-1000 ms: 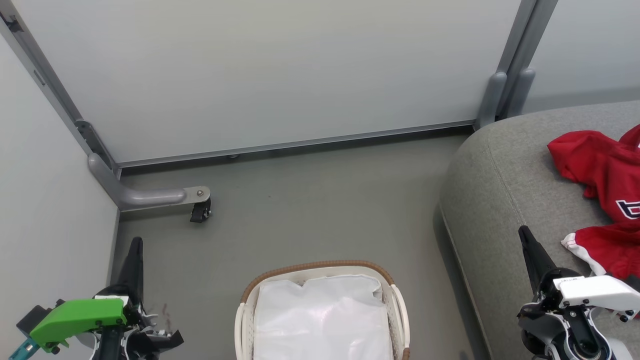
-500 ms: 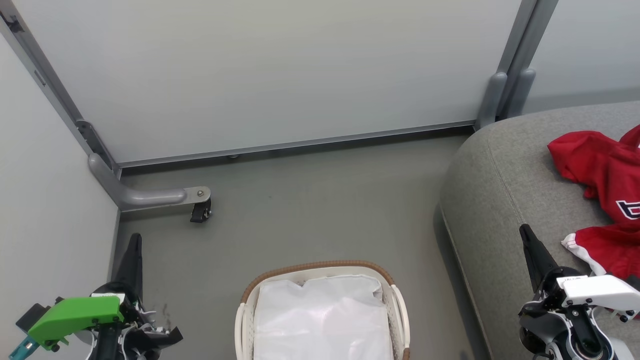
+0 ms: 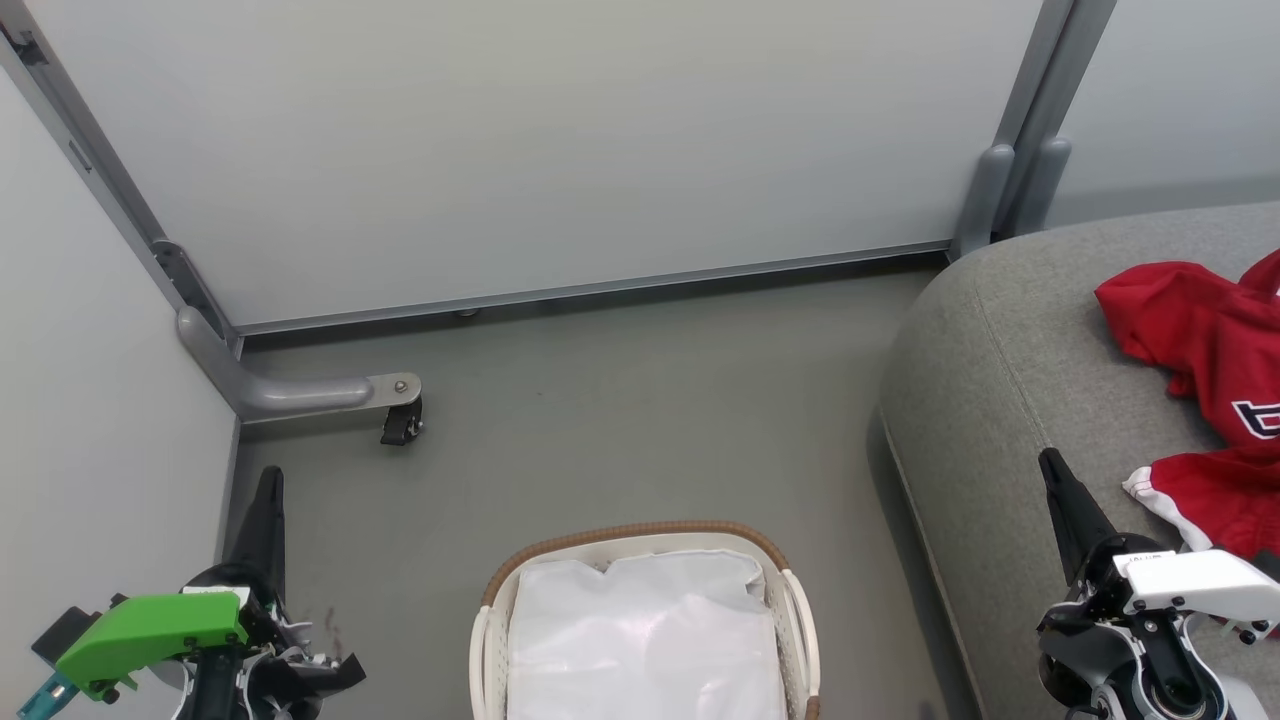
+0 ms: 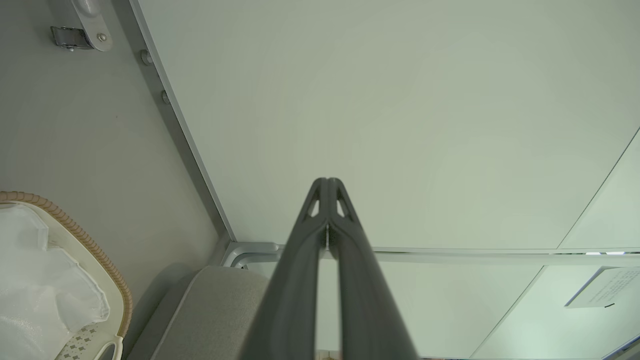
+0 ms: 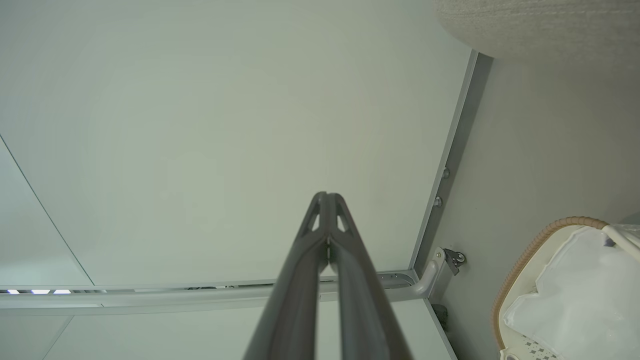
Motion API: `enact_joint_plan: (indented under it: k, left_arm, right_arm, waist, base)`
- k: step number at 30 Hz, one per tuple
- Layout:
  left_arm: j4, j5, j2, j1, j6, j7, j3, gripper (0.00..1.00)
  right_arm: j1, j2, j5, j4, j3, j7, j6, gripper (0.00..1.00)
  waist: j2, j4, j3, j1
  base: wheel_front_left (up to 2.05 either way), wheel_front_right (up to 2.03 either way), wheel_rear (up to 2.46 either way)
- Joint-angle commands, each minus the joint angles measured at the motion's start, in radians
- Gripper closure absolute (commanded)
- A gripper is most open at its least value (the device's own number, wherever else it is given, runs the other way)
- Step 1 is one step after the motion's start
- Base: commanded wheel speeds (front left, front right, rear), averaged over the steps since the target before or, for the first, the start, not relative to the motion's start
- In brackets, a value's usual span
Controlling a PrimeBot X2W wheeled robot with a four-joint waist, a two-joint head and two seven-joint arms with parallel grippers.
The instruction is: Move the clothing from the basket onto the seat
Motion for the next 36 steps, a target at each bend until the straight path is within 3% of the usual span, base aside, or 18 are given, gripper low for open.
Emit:
enact_joint_plan:
  k: [1, 36]
  left_arm:
    - [-0.001, -0.003, 0.007, -0.011, -0.007, 0.004, 0.003, 1.0]
    - [-0.002, -0.003, 0.007, -0.011, -0.007, 0.004, 0.002, 1.0]
  right_arm:
    - [-0.008, -0.006, 0.003, -0.003, -0.003, 0.002, -0.001, 1.0]
    - [-0.008, -0.006, 0.003, -0.003, -0.002, 0.002, -0.001, 1.0]
  waist:
    - [0.0, 0.0, 0.0, 0.0]
    - [0.0, 0.0, 0.0, 0.0]
  base:
    - [0.0, 0.0, 0.0]
    - [0.0, 0.0, 0.0]
